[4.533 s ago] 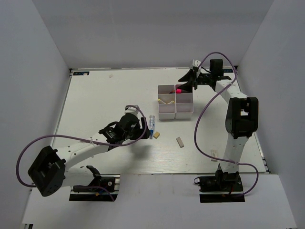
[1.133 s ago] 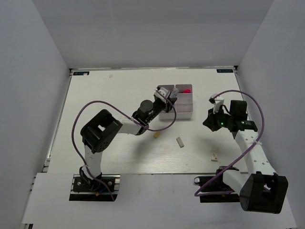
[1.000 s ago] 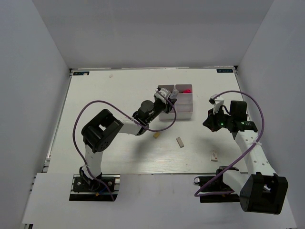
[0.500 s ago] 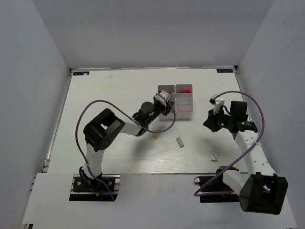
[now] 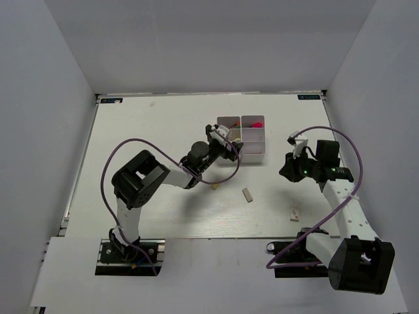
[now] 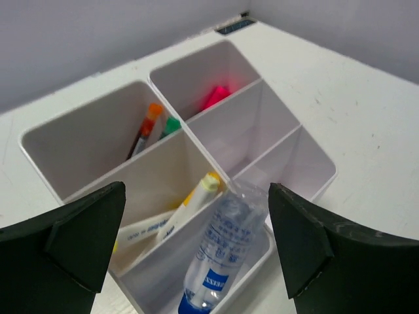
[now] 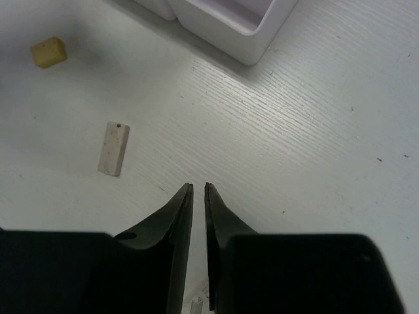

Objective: Sort the stationery into containers
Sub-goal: Place the stationery in the storage box, then pick up the stationery from the center of the board.

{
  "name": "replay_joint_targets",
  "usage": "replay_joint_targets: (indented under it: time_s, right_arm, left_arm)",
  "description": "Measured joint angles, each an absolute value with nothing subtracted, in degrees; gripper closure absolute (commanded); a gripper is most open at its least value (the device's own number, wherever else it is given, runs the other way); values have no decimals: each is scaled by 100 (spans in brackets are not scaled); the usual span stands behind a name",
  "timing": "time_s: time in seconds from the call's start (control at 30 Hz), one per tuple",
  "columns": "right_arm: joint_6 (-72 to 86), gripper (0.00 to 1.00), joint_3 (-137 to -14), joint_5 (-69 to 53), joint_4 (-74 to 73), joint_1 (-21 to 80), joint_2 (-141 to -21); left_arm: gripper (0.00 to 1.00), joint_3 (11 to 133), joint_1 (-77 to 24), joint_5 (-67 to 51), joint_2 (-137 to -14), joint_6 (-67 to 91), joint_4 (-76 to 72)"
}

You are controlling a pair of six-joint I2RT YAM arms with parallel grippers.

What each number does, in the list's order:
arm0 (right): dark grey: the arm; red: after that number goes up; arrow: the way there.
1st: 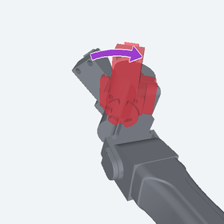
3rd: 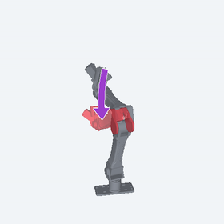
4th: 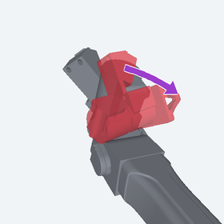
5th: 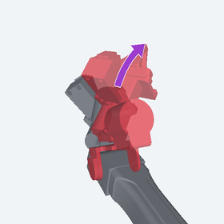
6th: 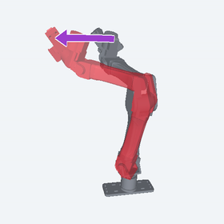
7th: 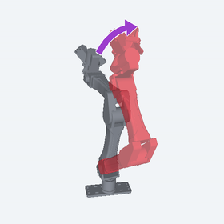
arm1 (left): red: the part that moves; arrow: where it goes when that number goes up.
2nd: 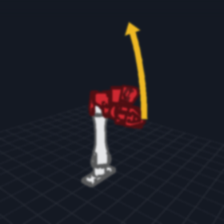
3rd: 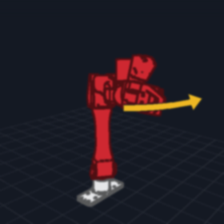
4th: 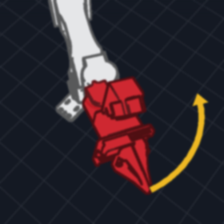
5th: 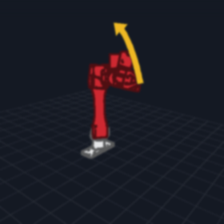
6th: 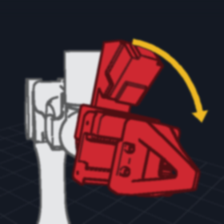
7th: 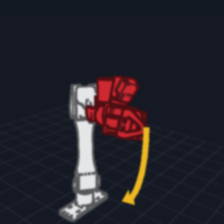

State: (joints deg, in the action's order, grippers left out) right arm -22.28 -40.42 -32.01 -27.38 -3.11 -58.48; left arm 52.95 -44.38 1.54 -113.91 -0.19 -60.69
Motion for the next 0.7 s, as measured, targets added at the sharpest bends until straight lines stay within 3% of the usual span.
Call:
replay_joint_targets:
  time_s: [0.03, 0.3, 0.53, 0.7]
  right_arm:
    - [-2250, 77, -4042, -3190, -2751, -314, -5848]
    - [-2512, 69, -4051, -3020, -3011, -320, -5848]
    - [-3712, 64, -4401, -2659, -3986, -327, -6005]
    - [-4781, 64, -4567, -2252, -4904, -325, -6204]
  left_arm:
    - [0, 5295, -4438, 178, -11347, -25, -6093]
    - [0, 5299, -4512, 176, -10492, 10, -6034]
    - [0, 5723, -4550, -158, -8774, 915, -3625]
    - [0, 5205, -4493, -185, -7546, 1885, -2091]
